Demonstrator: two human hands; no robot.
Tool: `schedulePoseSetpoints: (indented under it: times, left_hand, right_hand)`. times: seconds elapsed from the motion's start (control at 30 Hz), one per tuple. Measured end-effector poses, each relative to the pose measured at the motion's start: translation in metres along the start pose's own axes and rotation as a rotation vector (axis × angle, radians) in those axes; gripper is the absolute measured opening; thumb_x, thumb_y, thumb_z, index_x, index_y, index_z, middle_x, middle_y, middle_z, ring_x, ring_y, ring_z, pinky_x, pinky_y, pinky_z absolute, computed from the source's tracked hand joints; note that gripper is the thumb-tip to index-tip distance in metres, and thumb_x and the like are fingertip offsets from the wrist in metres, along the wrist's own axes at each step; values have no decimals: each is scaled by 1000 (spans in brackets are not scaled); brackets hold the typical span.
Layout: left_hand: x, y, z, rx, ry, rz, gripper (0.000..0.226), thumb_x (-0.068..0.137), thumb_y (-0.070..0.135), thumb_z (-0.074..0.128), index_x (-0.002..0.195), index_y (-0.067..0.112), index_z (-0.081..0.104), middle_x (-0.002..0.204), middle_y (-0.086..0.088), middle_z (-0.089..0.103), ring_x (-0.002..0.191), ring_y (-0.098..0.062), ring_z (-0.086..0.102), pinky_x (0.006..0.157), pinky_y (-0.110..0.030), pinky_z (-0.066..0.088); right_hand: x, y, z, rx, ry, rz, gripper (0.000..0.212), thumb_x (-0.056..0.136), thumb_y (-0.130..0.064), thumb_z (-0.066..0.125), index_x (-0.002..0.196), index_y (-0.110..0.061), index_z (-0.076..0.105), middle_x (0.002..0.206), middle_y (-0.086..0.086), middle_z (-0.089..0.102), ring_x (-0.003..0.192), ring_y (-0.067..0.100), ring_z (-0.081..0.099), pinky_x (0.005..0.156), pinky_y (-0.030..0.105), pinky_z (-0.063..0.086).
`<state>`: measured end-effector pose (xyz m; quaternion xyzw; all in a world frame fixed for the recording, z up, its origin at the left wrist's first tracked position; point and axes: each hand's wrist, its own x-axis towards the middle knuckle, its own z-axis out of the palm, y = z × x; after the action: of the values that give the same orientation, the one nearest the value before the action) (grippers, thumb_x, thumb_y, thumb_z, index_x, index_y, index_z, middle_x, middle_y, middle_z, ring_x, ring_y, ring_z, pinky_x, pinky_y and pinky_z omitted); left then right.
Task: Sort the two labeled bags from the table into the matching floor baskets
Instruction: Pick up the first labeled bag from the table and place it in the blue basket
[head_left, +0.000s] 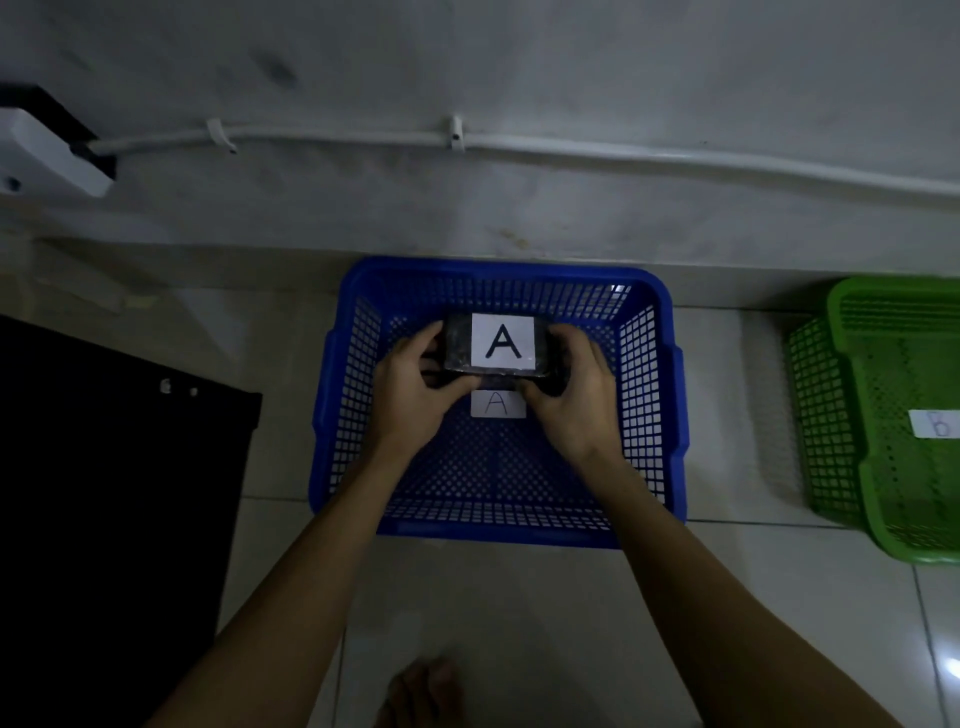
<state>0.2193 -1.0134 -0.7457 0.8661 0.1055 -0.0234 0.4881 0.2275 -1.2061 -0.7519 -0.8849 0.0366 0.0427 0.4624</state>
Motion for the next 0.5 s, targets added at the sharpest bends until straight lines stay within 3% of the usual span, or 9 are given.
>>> schedulePoseSetpoints:
  times: [0.13,0.23,0.5]
  left_hand:
    - [11,1,2,5,23,-21,80,75,19,89,146,12,52,129,-9,67,102,-13,63,78,-13,49]
    - [11,-2,4,15,31,-30,80,74,21,89,145,13,53,127,-10,68,102,-15,65,80,-22,53]
    - [1,2,0,72,-56,-107,87,78,19,86,152,17,41,131,-8,62,111,-16,59,93,-31,51]
  right_hand:
    - [9,-1,-1,-29,15,-1,60,79,-7,81,132,-13,54,129,12,59,114,20,57,94,24,48]
    - [11,1,0,-60,12,-3,55,80,-9,82,129,-11,57,126,13,59,112,22,58,95,30,50]
    - [3,-10,-9,-106,-81,19,62,84,-12,79,140,-10,52,135,17,56,121,26,56,102,26,44]
